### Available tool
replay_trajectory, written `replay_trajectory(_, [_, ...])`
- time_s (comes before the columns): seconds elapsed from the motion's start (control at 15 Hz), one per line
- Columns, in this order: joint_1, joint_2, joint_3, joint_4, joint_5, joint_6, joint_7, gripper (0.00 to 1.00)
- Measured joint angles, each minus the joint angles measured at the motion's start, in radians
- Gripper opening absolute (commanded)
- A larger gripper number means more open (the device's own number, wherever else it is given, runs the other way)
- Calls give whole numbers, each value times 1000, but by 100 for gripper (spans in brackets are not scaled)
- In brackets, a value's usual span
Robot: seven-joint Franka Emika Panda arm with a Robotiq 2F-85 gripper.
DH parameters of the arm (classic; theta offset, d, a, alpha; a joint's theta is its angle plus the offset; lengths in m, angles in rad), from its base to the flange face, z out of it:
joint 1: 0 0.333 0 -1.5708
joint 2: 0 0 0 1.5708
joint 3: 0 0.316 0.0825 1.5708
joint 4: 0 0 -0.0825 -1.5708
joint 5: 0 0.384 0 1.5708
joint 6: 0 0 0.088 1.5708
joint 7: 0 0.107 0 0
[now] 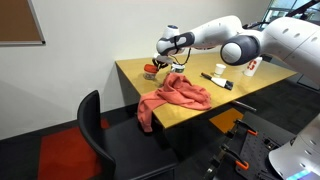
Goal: Remove the red lid from the bowl and place it on the right side of the table
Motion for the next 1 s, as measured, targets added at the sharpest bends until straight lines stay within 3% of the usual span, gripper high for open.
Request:
replay_trajectory(0.67, [0,-25,-2,45,0,-43,3,2])
replay_trajectory(1.0, [-3,-34,-30,49,-2,-66,67,2])
